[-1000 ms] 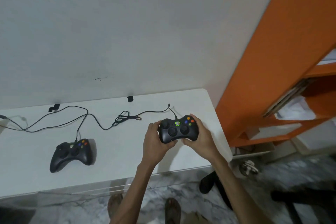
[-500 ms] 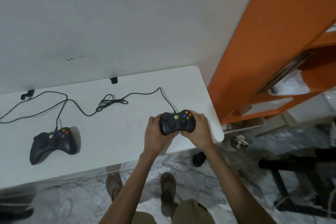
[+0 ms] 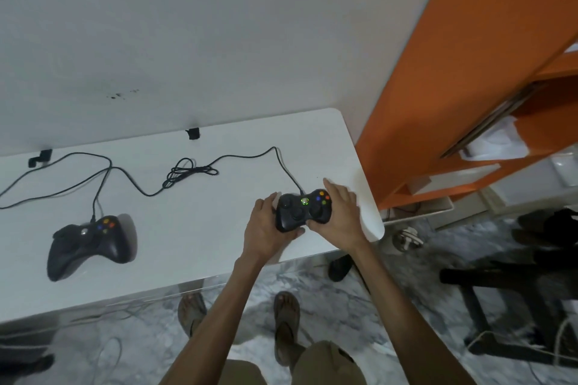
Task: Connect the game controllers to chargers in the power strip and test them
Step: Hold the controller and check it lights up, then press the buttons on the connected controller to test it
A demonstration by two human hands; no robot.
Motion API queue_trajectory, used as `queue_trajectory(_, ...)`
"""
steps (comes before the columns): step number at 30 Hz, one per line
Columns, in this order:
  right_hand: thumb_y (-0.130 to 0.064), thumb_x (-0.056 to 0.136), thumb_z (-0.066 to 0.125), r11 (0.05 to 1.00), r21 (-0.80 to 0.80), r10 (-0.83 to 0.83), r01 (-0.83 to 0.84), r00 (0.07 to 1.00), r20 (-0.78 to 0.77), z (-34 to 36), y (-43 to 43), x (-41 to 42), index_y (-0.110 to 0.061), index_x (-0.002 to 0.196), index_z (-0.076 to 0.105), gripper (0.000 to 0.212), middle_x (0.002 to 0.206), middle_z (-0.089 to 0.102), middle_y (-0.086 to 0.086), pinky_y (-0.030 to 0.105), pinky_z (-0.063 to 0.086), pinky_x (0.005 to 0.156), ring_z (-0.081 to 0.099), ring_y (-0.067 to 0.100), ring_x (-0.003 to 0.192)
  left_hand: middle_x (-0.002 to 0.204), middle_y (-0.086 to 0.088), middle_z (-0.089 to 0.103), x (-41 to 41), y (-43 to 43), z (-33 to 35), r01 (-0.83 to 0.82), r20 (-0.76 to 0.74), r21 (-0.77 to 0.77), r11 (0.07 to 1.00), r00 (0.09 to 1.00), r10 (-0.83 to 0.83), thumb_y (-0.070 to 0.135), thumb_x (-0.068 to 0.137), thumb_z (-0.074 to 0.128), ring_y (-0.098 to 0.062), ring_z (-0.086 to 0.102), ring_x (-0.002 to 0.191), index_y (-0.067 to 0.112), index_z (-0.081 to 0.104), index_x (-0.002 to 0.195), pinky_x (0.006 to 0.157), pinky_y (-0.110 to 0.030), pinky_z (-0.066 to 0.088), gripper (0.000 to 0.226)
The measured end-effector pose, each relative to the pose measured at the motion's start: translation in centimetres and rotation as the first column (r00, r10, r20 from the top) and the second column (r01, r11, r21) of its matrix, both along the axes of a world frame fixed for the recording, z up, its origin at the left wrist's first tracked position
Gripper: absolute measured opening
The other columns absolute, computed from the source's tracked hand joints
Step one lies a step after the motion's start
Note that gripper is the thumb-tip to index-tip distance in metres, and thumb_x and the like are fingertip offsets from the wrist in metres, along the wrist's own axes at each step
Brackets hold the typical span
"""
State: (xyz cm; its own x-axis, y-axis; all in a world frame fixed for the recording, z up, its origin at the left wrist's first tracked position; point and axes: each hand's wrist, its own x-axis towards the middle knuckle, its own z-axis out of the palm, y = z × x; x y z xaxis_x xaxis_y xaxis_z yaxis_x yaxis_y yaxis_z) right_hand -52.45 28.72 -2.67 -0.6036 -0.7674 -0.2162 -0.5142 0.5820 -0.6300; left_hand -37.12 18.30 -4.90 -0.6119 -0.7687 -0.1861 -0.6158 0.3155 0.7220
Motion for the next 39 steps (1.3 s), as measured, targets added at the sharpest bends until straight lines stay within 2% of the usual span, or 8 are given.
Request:
queue_trajectory(3,-0.036,0.070,0.081,0.997,-0.048,0.063,-0.064,0.998,-0.025,2.2,-1.9,0.7,-0.027,0.152,0.031,0.096,0.151,0.037,-0.001,0.045,0.034,0.108,0.031,0.024,0.136,0.120,-0.003,0.053,1.8,-1.5,1.8,0.023,0.036,0.017,1.000,0.999,-0.024,0.035,0.060,0.092,-0.020,0.057,0.103,0.017,0.045,0.144,0.083,-0.028,0.048,0.098)
queue_trajectory(11,-0.028,0.080,0.077,0.955,-0.199,0.234,-0.218,0.971,0.057,6.8,-9.6,7.6,-0.026,0.146,0.043,0.074,0.141,0.047,0.000,0.038,0.037,0.111,0.043,0.019,0.129,0.105,0.001,0.057,11.0,-8.8,8.6,-0.097,-0.036,-0.086,0.992,0.995,0.094,0.024,0.068,0.089,-0.008,0.054,0.081,0.020,0.061,0.128,0.072,-0.012,0.040,0.067)
queue_trajectory(18,-0.018,0.082,0.077,0.929,-0.265,0.318,-0.259,0.925,0.210,7.6,-17.0,17.5,-0.023,0.128,0.061,0.048,0.115,0.065,-0.005,0.021,0.046,0.084,0.061,0.012,0.096,0.097,-0.002,0.062,23.3,-14.8,11.3,-0.359,-0.146,-0.129,0.924,0.929,0.341,0.021,0.079,0.080,-0.014,0.061,0.080,0.022,0.068,0.114,0.069,-0.010,0.041,0.037)
queue_trajectory(24,-0.022,0.085,0.074,0.944,-0.212,0.309,-0.251,0.899,0.310,5.4,-20.8,25.6,-0.023,0.122,0.065,0.039,0.106,0.068,-0.005,0.018,0.048,0.080,0.065,0.012,0.090,0.099,-0.005,0.062,32.6,-17.4,9.4,-0.520,-0.143,-0.062,0.852,0.850,0.508,0.019,0.086,0.072,-0.004,0.061,0.074,0.019,0.068,0.112,0.069,-0.018,0.043,0.026)
queue_trajectory(29,-0.028,0.090,0.069,0.972,-0.110,0.232,-0.206,0.912,0.337,3.4,-22.2,30.6,-0.019,0.124,0.062,0.036,0.108,0.068,0.002,0.006,0.041,0.073,0.064,0.017,0.091,0.104,-0.008,0.064,36.9,-18.9,6.0,-0.596,-0.101,0.057,0.801,0.795,0.598,0.024,0.091,0.066,-0.020,0.063,0.086,0.015,0.063,0.119,0.078,-0.032,0.051,0.030)
queue_trajectory(34,-0.035,0.093,0.062,0.992,0.041,0.102,-0.120,0.946,0.307,0.8,-23.4,34.1,-0.012,0.121,0.065,0.036,0.113,0.070,0.009,0.026,0.045,0.088,0.065,0.024,0.104,0.109,-0.012,0.069,38.5,-19.7,3.0,-0.541,0.018,0.187,0.820,0.836,0.548,0.025,0.097,0.058,-0.021,0.060,0.090,0.005,0.063,0.122,0.079,-0.027,0.042,0.033)
queue_trajectory(36,-0.037,0.096,0.056,0.988,0.090,0.096,-0.127,0.952,0.290,0.2,-23.7,35.0,-0.011,0.110,0.068,0.032,0.107,0.071,0.010,0.028,0.043,0.082,0.065,0.027,0.102,0.100,-0.011,0.072,38.6,-19.8,2.3,-0.483,0.049,0.209,0.850,0.874,0.484,0.025,0.098,0.055,-0.021,0.060,0.085,0.004,0.069,0.110,0.074,-0.025,0.041,0.028)
queue_trajectory(39,-0.037,0.097,0.053,0.991,0.108,0.043,-0.075,0.961,0.274,-0.3,-23.9,36.0,-0.007,0.104,0.069,0.035,0.099,0.072,0.012,0.027,0.040,0.076,0.065,0.028,0.093,0.064,-0.004,0.061,38.4,-20.2,1.6,-0.389,0.078,0.174,0.905,0.921,0.381,0.024,0.099,0.053,-0.018,0.051,0.059,0.012,0.059,0.065,0.052,-0.018,0.034,0.036)
